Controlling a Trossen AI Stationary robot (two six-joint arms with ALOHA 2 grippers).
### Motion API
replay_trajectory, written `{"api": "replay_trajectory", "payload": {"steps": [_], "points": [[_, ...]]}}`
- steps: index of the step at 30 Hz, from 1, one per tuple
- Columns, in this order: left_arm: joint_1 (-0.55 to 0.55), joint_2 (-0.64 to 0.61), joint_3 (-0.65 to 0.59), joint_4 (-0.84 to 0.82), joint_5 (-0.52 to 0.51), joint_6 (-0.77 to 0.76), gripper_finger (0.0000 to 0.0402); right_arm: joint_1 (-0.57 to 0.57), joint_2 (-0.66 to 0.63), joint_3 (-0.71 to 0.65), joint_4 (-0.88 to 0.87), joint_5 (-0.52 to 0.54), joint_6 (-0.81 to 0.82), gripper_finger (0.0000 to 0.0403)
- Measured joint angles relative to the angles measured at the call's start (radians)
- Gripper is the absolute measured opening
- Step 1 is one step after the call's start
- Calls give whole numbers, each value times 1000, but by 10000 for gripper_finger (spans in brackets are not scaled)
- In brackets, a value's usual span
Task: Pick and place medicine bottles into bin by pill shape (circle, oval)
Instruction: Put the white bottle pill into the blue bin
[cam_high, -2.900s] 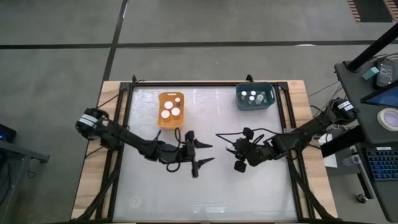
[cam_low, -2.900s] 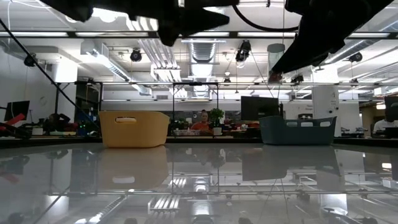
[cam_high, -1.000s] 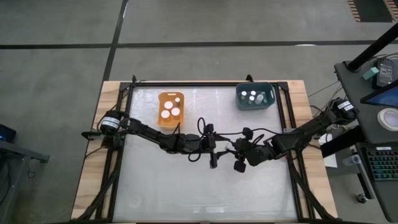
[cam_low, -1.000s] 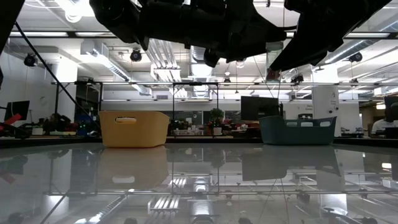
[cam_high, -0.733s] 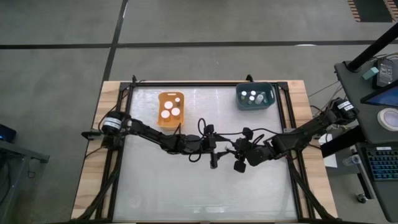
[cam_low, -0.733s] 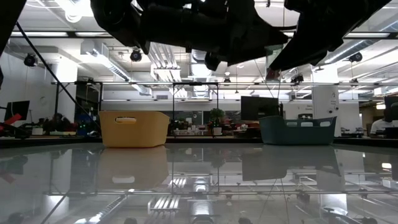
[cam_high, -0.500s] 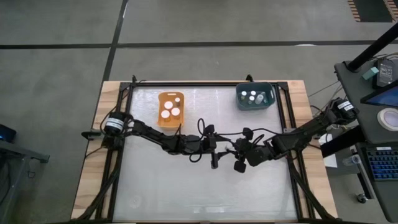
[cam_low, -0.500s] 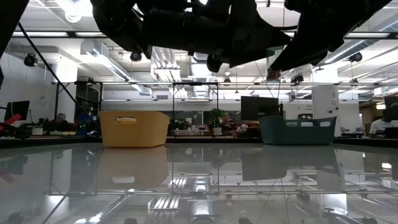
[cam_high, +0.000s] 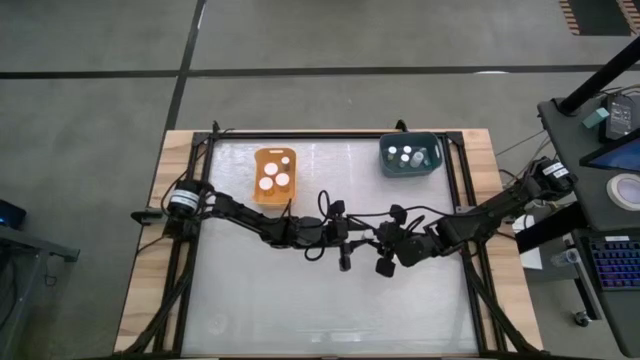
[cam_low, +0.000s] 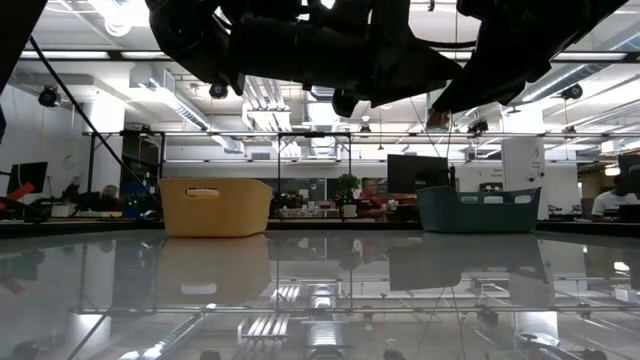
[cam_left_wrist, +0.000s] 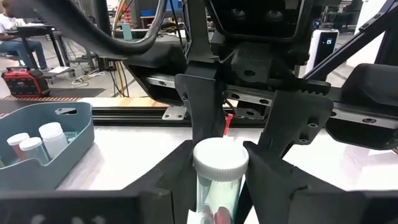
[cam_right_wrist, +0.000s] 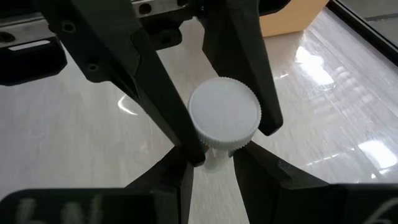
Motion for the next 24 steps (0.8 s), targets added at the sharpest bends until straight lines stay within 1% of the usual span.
{"api": "replay_trajectory", "payload": {"steps": [6, 13, 17, 24], "points": [[0, -4, -2, 0, 0, 0, 108, 0, 0, 0, 7, 0, 8, 96], [2, -56, -43, -8, 1, 1, 106, -1, -2, 2, 56, 18, 9, 97], [7, -89, -68, -7, 1, 6, 106, -2, -2, 20, 56, 38, 7, 112], [12, -129, -113, -10, -7, 9, 106, -10, -2, 46, 59, 41, -9, 148]]}}
